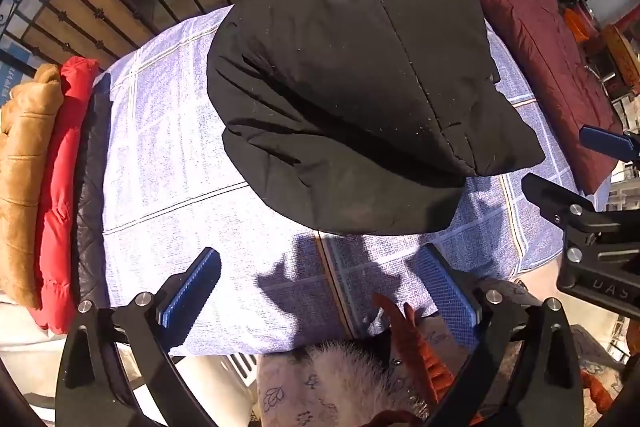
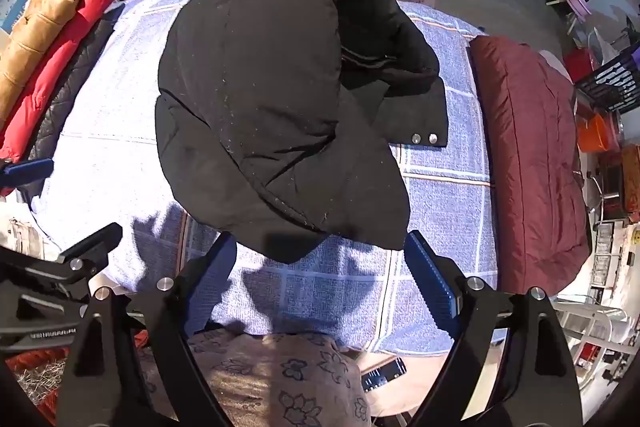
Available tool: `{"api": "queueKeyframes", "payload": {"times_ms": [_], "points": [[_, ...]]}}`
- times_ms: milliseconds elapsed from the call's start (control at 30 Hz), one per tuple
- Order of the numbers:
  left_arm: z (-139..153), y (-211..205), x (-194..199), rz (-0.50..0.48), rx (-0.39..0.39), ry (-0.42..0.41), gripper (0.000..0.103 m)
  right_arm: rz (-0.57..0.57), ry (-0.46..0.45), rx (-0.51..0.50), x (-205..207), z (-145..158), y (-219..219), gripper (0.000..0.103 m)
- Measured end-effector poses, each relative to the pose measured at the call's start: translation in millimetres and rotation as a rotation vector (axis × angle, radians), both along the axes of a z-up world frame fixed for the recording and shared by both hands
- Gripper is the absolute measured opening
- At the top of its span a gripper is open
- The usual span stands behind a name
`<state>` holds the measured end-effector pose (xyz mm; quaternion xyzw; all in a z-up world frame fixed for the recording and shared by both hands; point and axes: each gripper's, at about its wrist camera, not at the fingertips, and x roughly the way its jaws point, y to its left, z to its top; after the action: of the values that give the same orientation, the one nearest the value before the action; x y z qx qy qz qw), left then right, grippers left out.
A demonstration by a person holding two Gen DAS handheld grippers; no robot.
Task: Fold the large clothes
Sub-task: 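Grasp the black jacket's hood edge with both grippers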
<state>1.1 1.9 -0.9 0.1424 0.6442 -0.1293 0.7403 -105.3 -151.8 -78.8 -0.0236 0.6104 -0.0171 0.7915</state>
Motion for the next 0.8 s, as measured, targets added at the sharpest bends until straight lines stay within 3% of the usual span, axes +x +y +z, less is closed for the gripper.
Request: {"api": "queueKeyframes", "payload": {"times_ms": [300,367,500,667,800], "points": [[-14.2,27.7,13.3,0.002,-0.064,-0.056,0.097,0.031,-0.079,0.039,-0.2,0.8,-3.2,0.085],[-24.3,29.7,21.3,-0.001,-0.035,-0.053,0.097,0.040,-0.079,0.045,0.9,-1.3,-2.9,0.085],[-55.3,47.5,32.4,0.051,-0.056,-0.028,0.097,0.057,-0.076,0.068,3.1,-13.2,-4.4,0.085],[-84.3,64.2,30.7,0.102,-0.170,-0.020,0.094,0.068,-0.079,0.050,8.5,-35.4,-12.8,0.085],[-107.1,59.0,20.9,0.021,-0.221,-0.037,0.094,0.112,-0.107,0.043,12.8,-54.7,-16.0,0.085]]}}
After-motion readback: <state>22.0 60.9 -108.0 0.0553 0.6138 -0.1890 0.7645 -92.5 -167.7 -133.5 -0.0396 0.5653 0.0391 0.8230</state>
